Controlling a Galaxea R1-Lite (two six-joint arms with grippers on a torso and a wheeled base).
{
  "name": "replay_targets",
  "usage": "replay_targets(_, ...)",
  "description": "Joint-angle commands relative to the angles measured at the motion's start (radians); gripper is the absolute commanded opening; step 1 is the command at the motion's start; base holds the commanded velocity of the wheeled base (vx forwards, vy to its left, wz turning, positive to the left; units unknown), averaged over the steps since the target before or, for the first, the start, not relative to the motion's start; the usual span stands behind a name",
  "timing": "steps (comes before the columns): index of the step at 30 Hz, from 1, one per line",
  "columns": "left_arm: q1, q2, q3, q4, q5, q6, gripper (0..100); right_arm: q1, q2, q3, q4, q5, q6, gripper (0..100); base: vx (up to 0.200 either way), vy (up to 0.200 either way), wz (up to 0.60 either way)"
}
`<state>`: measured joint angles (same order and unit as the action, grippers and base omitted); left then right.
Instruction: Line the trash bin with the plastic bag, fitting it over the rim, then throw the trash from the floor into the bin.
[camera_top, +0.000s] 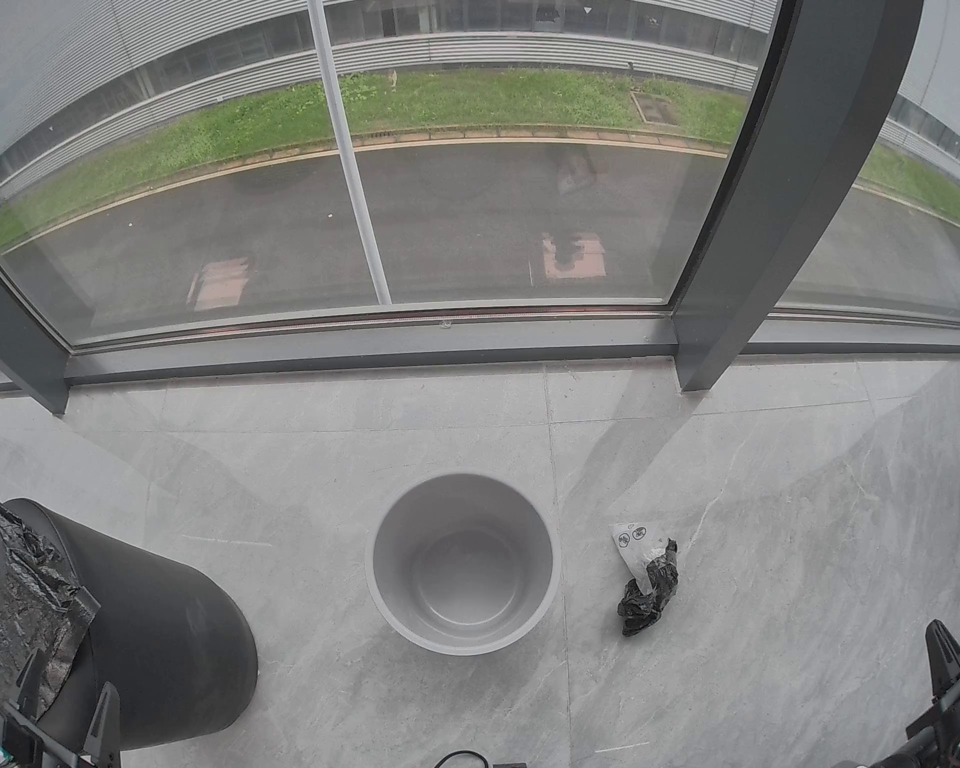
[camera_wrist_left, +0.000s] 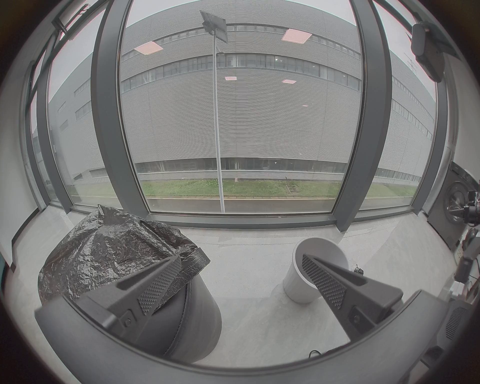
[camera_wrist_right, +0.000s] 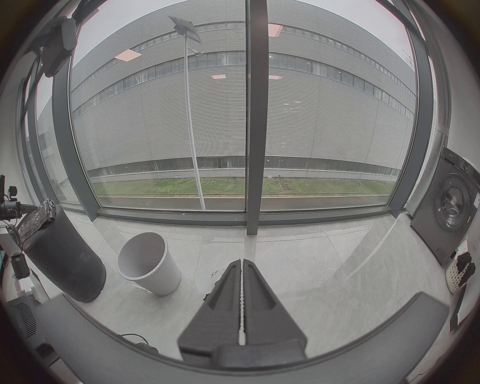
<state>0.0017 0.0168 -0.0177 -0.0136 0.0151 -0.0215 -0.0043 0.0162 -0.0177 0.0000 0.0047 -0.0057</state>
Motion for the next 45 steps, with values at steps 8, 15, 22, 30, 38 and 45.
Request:
replay_targets(8,0.001,-0.017,0.018,-0.003,-0.007,0.023,100,0.000,-0.013,0.016,0.000,-0.011,0.013,0,0.000,0.000,0.00)
replay_targets(15,0.001,-0.017,0.018,0.004,-0.007,0.017,100,0.000,-0.013,0.016,0.000,-0.020,0.027,0,0.000,0.000,0.00)
replay_targets(22,0.001,-0.015,0.018,0.004,-0.009,0.020,100,0.000,-0.016,0.013,0.000,-0.018,0.023,0,0.000,0.000,0.00)
replay_targets(30,0.001,-0.017,0.018,0.003,-0.004,0.000,100,0.007,0.275,-0.323,-0.058,0.052,0.055,0,0.000,0.000,0.00)
replay_targets(38,0.001,-0.017,0.018,0.003,-0.006,-0.006,100,0.251,0.587,-0.249,-0.365,0.098,0.105,0,0.000,0.000,0.00)
replay_targets(45,-0.066,0.224,-0.338,0.083,-0.011,-0.135,100,0.279,0.828,-0.263,-0.548,0.100,0.095,0,0.000,0.000,0.00)
